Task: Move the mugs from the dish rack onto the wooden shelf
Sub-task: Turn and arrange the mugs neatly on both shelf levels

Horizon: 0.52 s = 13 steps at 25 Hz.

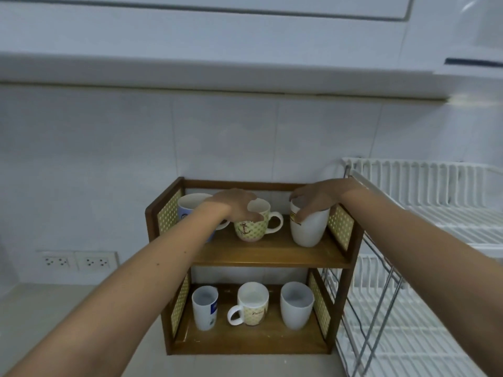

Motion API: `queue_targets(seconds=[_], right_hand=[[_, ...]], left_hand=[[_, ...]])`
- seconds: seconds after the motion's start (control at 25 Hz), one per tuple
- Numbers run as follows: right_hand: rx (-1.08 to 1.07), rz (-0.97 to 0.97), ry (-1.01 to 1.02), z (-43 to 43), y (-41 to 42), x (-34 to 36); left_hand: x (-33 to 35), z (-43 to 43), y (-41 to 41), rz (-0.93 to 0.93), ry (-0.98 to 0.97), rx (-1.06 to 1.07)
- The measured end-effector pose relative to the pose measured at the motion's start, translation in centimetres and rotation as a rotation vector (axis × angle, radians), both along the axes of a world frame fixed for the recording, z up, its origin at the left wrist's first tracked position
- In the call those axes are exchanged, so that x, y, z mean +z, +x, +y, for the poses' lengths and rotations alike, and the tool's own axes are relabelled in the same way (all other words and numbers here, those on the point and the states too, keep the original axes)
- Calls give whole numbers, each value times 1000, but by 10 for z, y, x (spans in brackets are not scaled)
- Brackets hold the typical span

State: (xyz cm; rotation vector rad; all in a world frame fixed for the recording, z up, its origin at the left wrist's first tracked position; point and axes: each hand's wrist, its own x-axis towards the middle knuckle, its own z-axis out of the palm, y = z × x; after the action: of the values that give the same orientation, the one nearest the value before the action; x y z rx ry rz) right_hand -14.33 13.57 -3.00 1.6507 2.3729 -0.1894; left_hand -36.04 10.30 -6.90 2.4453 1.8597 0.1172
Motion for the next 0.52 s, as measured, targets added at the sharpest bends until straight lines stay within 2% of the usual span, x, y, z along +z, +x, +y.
queue_targets(seconds=[0.32,0.52], right_hand=[[89,44,-108,-7,9,10],[-30,34,-23,-9,2,11]], left_hand=[[-3,6,1,-17,36,-1],[-9,7,1,-51,-73,-25]])
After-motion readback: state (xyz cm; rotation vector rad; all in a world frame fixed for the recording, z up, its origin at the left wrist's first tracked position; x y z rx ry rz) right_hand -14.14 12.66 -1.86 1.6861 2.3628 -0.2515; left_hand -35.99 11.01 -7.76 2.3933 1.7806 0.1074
